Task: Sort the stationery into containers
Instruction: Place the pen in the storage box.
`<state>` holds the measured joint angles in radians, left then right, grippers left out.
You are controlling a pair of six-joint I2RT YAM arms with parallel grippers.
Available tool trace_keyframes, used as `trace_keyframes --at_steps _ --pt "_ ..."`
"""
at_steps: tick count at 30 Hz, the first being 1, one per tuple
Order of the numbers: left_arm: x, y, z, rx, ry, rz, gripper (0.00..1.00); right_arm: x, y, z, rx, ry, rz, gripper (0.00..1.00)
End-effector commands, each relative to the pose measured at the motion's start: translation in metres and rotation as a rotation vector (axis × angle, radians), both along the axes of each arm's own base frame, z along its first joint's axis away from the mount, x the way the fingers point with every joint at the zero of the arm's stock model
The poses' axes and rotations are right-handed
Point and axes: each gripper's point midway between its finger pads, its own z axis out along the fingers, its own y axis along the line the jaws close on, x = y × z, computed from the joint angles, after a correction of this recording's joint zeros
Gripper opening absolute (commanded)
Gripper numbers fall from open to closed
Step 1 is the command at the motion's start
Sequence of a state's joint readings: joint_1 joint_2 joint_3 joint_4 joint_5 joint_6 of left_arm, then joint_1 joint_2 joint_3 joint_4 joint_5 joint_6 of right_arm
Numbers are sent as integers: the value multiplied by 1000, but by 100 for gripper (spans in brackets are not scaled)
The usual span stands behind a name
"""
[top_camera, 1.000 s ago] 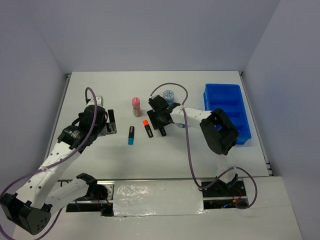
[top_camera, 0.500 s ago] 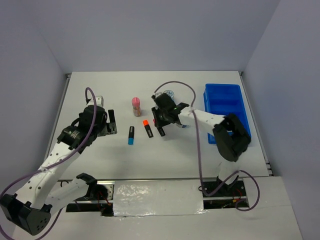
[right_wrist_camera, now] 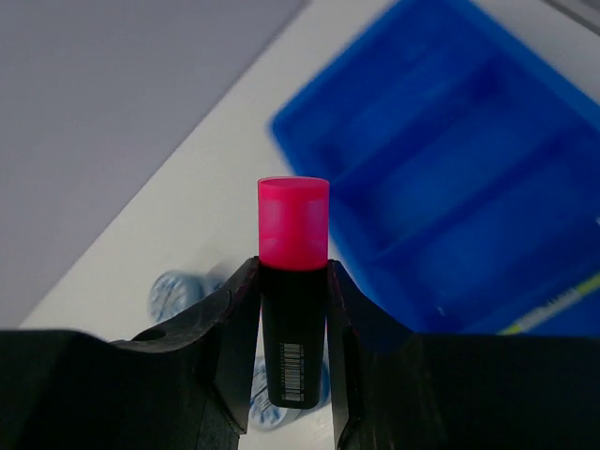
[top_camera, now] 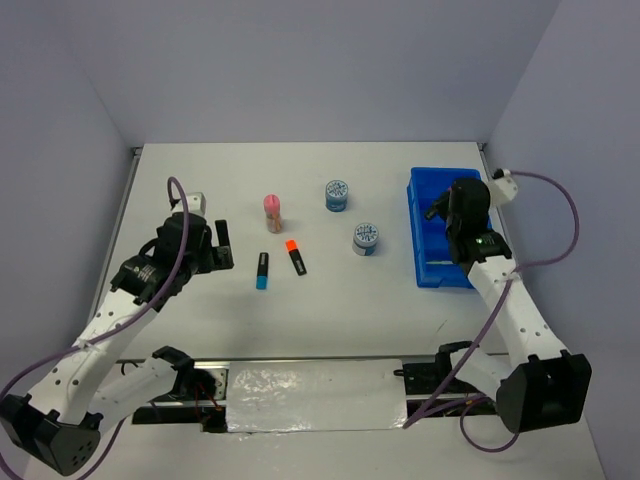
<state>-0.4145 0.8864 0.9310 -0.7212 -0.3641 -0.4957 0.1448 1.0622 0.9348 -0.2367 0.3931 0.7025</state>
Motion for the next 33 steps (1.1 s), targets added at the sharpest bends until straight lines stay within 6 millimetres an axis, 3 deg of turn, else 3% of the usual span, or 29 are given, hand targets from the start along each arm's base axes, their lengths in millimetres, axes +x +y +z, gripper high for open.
trace_keyframes --at_steps 1,6,9,10,14,18,22,25,26,33 --pt "6 -3 10 -13 -48 -23 99 -26 -68 -34 107 -11 -441 0" --pt "5 -5 10 -21 -52 -34 99 -38 -96 -59 202 -25 -645 0" --pt "6 -6 10 -22 -52 -39 99 -35 -104 -76 239 -14 -707 0" --pt "5 -7 10 -23 -51 -44 99 -35 -116 -84 239 6 -745 0" --pt "6 -8 9 -24 -47 -48 99 -33 -120 -106 249 86 -790 1" --pt "6 -8 9 -24 -45 -51 99 -24 -119 -123 260 108 -764 8" --pt "6 -8 8 -23 -43 -51 99 -10 -115 -119 249 79 -683 16" --pt "6 -8 8 -23 -43 -53 99 -12 -113 -121 252 88 -660 40" --pt "6 -8 8 -23 -43 -51 99 -13 -111 -123 256 94 -654 59" --pt "6 -7 9 -22 -46 -47 99 -7 -102 -103 254 75 -558 82"
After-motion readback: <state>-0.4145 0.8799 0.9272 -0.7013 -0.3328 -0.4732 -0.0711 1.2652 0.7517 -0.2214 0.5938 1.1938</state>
